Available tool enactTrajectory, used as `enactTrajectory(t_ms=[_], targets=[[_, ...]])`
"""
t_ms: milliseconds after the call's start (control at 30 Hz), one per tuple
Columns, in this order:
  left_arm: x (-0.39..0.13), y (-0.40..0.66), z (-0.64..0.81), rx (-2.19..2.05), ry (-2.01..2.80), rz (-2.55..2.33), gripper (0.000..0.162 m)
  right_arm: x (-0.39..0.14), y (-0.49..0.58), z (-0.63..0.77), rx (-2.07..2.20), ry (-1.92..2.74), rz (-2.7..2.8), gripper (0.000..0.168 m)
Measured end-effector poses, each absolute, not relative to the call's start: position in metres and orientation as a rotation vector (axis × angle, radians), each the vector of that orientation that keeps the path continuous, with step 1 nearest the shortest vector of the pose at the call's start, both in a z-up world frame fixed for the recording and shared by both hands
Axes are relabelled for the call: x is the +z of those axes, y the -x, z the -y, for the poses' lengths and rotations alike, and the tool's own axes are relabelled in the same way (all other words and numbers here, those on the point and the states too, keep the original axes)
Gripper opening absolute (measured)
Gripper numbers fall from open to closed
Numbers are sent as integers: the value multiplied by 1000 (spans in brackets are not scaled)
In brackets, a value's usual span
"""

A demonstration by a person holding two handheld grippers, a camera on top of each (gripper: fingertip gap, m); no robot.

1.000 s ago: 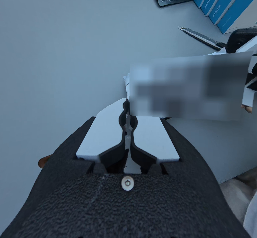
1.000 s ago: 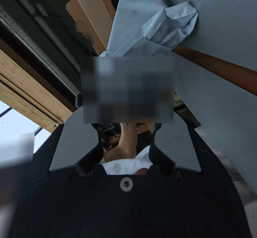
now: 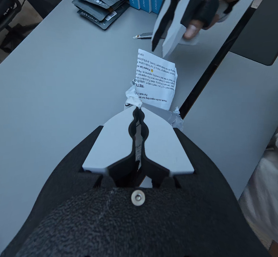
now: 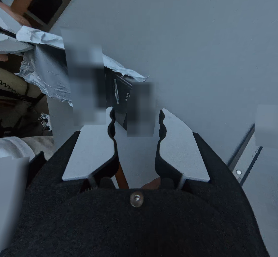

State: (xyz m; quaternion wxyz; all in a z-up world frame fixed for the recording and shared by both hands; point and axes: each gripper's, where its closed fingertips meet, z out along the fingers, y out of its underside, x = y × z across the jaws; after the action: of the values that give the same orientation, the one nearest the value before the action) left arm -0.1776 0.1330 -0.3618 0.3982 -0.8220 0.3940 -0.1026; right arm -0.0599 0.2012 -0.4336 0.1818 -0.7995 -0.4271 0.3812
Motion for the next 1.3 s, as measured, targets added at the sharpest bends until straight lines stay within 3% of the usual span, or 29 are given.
enactTrajectory(t_ms=[233,300,433,700,1000,1300], targets=[[-366,178,-112,-262,2072,-1094,0,-456,90,-189,1235,2236,1850,74],[-368,180,-110,-253,2072,-1106,0,-469,95,-188,1164,2199,1962,51],[-373,189,-103,-235,2081,-1110,0,-452,107,-176,1395,2186,1854,31],[-386,264,-135,-18,2276,-915,0,-381,73,-177,1397,2134,1443,25],[-360,289,-216,187,2263,-1013,0,-346,-103,-169,1186,2336,494,24],[-348,233,-256,277,2253,-1168,0,-378,-369,-157,979,2173,-466,24]])
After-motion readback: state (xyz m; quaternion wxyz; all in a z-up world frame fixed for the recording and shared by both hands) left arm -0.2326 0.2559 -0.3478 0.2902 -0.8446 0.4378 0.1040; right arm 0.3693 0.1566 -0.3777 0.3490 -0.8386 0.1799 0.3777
